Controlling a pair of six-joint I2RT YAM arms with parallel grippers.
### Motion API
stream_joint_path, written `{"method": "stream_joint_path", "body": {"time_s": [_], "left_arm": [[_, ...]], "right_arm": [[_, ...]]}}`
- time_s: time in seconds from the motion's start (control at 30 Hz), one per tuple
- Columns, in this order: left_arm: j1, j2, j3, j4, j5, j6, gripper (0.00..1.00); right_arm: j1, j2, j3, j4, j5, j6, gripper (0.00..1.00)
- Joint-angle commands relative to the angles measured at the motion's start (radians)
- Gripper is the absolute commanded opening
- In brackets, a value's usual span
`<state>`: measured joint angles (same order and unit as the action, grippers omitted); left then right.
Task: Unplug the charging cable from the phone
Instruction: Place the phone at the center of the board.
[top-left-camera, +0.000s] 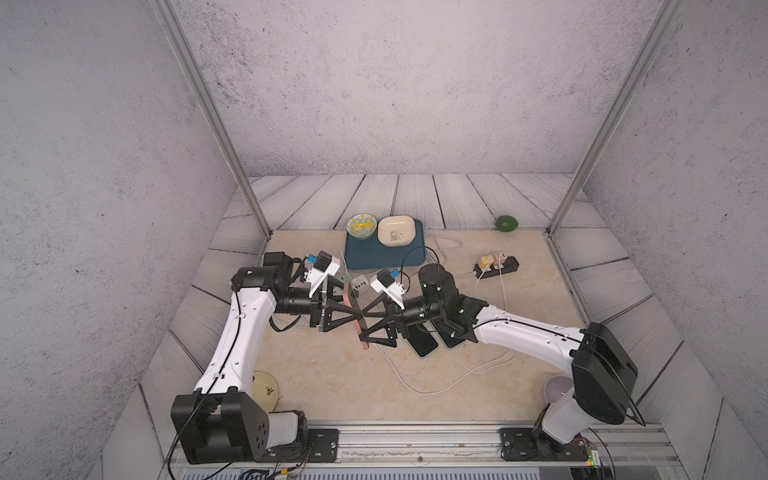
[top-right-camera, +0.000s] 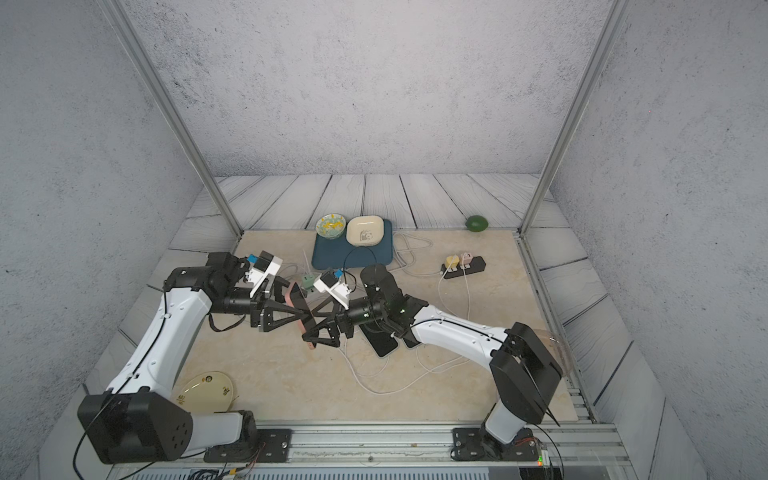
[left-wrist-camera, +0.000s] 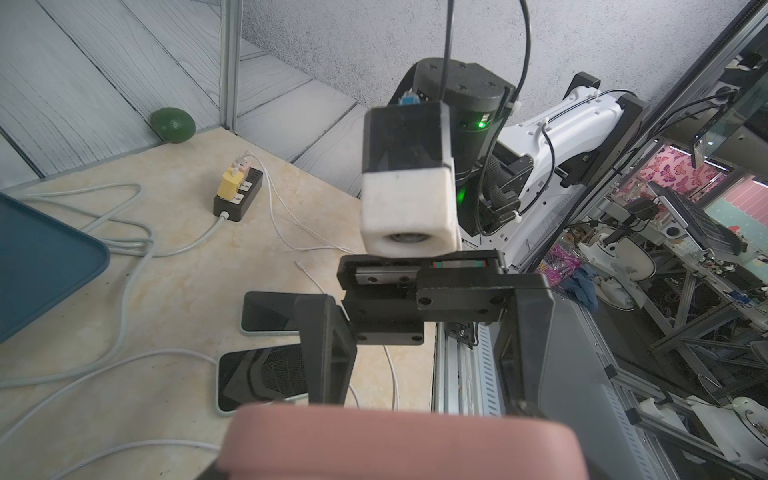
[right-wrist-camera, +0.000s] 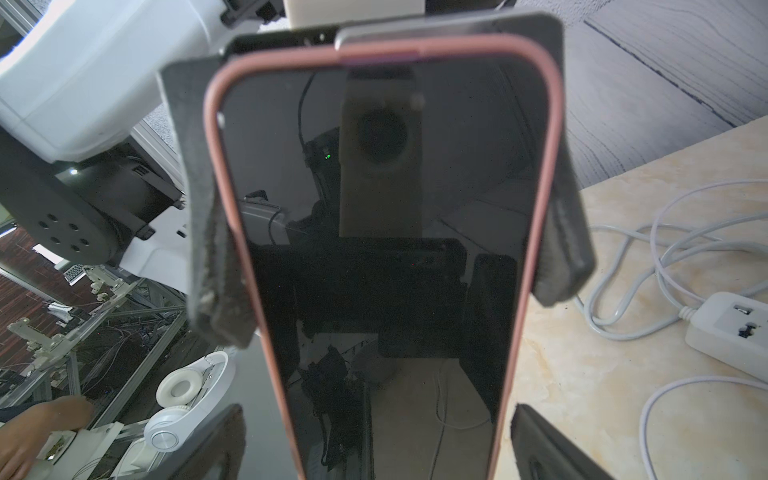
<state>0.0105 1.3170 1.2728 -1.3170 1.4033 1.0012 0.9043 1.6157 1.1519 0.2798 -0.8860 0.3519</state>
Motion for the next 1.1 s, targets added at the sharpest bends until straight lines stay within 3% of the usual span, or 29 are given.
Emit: {"method": "stream_joint_path", "body": {"time_s": [0.0, 0.27, 0.4, 0.93, 1.0, 1.07], "left_arm": [[0.004, -0.017, 0.014, -0.046, 0.063, 0.033, 0.17], [0.004, -0.016, 0.016, -0.060, 0.061, 0.047, 0.17], [0.005, -0.015, 0.014, -0.061, 0.059, 0.051, 0.17], [0.005, -0.013, 0.014, -0.063, 0.054, 0.056, 0.19], [0.005, -0.014, 0.014, -0.062, 0.052, 0.056, 0.22], [0.005, -0.013, 0.014, -0.061, 0.047, 0.056, 0.41]], "right_arm": [[0.007, 0.024, 0.037, -0.020, 0.018, -0.017, 0.99], [0.007, 0.055, 0.045, 0.010, 0.001, 0.004, 0.98], [0.008, 0.058, 0.035, 0.040, -0.013, 0.016, 0.86], [0.007, 0.056, 0.018, 0.082, -0.039, 0.033, 0.52], [0.007, 0.055, 0.013, 0.082, -0.039, 0.032, 0.49], [0.007, 0.052, 0.010, 0.083, -0.037, 0.033, 0.47]]}}
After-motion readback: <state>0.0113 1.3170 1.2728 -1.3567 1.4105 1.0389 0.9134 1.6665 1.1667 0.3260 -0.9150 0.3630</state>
